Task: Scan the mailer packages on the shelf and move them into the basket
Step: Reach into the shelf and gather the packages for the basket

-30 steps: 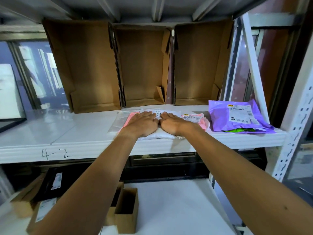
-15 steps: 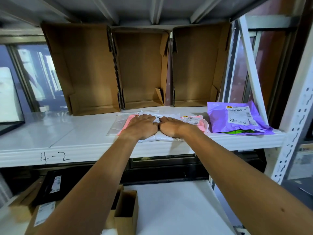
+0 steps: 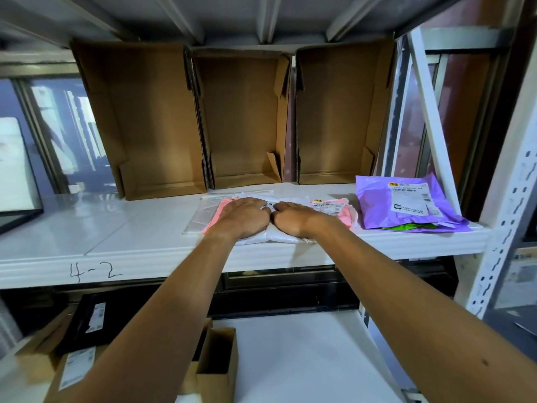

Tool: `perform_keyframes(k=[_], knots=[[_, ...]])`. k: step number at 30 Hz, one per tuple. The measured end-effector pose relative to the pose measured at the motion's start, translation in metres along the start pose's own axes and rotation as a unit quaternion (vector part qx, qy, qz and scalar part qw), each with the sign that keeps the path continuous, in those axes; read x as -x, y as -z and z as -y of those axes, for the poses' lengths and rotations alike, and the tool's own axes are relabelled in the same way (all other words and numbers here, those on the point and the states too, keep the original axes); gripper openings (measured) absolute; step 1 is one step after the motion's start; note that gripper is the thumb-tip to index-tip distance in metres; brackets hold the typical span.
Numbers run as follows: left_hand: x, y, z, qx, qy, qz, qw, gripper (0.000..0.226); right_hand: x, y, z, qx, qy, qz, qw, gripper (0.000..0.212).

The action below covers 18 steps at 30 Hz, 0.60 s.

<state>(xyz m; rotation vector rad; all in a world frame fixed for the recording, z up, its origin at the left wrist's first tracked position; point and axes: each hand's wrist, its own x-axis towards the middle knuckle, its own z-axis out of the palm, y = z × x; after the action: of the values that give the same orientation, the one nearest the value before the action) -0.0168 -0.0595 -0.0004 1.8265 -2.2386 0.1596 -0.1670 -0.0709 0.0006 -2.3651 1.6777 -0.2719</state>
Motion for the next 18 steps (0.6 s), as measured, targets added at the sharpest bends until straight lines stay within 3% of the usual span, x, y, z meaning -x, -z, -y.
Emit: perform_keyframes(k=[3,8,18], knots=[[-0.002,-0.001,0.003,0.036,0.04,-0.014,0.998,0.037,0.001,0.002,0.001,-0.027,-0.007,-0.002,1.0,0.057],[-0.001,0.007,0.001,0.076,0.033,-0.004,0.997,0.04,-0.002,0.006,-0.001,-0.04,-0.009,-0.001,0.999,0.054],[-0.01,0.009,-0.027,-0.128,0.023,0.067,0.989,0.045,0.001,-0.003,-0.004,0.0,0.007,-0.05,0.999,0.051]])
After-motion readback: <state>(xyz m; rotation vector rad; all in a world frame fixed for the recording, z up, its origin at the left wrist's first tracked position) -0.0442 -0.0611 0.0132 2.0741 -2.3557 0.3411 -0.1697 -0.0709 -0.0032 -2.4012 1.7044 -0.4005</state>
